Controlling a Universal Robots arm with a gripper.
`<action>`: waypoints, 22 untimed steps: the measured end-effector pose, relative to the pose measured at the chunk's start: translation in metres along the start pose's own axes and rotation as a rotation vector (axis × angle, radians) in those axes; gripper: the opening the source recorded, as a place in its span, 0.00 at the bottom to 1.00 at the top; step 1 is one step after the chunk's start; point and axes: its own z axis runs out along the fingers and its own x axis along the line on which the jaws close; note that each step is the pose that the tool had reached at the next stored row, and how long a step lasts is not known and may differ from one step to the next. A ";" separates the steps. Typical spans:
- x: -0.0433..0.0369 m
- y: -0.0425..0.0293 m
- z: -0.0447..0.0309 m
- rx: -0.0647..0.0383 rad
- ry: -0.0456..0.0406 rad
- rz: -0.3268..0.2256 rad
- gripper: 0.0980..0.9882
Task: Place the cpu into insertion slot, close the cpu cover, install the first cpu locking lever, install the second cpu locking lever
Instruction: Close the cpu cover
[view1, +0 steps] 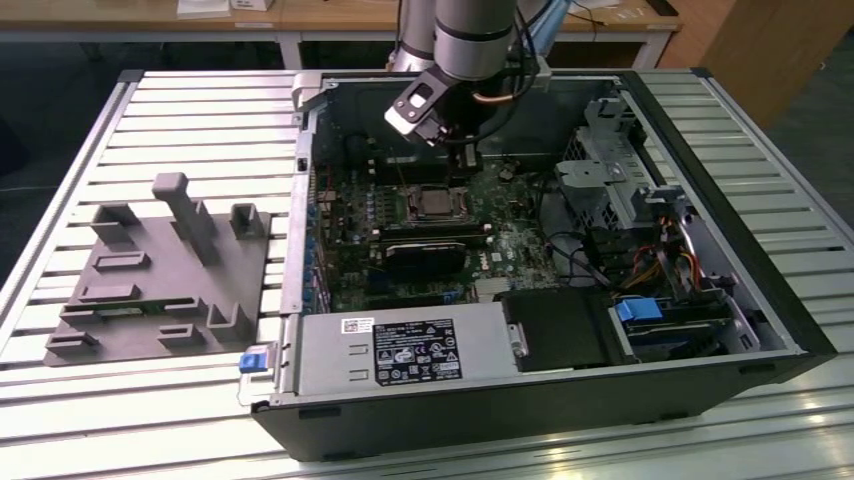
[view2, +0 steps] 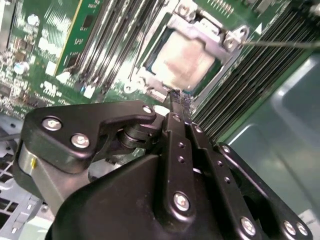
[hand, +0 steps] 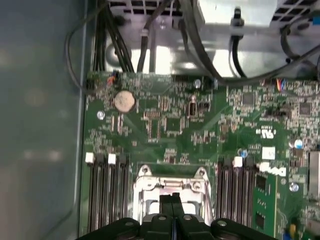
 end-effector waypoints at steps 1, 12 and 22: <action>0.0000 -0.0018 0.0005 0.000 0.0000 0.000 0.01; 0.0001 -0.0164 0.0103 0.001 -0.0001 -0.002 0.01; 0.0003 -0.0302 0.0155 0.000 0.0001 -0.002 0.01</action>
